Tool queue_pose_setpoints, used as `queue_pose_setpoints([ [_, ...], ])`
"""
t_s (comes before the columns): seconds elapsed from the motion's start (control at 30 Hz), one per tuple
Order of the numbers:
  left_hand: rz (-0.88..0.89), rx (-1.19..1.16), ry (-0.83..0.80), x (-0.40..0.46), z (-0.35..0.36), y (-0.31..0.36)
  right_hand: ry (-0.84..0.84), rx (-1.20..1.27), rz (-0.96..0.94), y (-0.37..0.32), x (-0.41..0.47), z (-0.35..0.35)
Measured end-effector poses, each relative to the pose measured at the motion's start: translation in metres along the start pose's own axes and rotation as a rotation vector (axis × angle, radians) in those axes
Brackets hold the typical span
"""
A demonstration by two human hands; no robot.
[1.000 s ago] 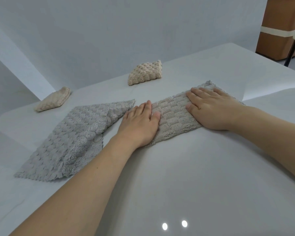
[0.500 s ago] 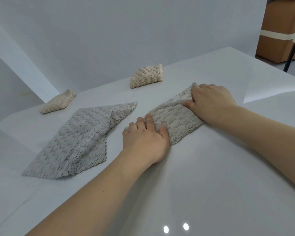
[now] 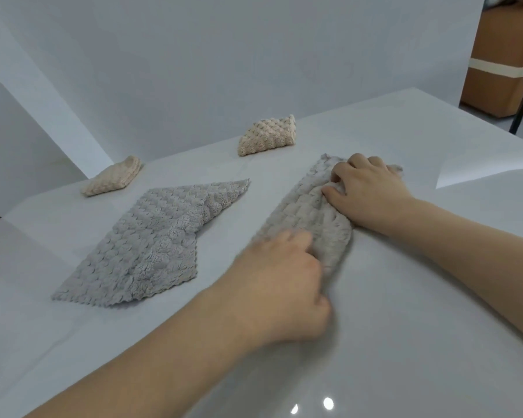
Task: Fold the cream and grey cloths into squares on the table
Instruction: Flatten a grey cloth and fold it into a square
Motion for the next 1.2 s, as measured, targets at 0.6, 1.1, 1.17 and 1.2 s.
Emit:
queue_pose_setpoints([
  [0.6,0.134,-0.299,-0.05,-0.013,0.009,-0.025,-0.257,0.164,-0.197,0.013,0.011,0.01],
  [1.1,-0.183,-0.94,0.385,0.124,0.01,-0.093,-0.143,0.668,0.069,0.026,0.011,-0.003],
  [1.17,-0.183,-0.969,0.387,0.132,0.021,-0.101,-0.123,0.483,0.017,0.025,0.014,-0.004],
  [1.2,-0.191,-1.009,0.382,0.133,0.024,-0.107,-0.115,0.436,-0.008,0.022,0.016,-0.005],
])
Point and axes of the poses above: each hand's wrist, its own x-axis towards the middle knuckle, its own z-axis out of the palm, y = z × x, the point moved 5 cm from there along x, towards the middle knuckle, and after that the axes turned 3 degrees about -z, right-handed, at the moved point
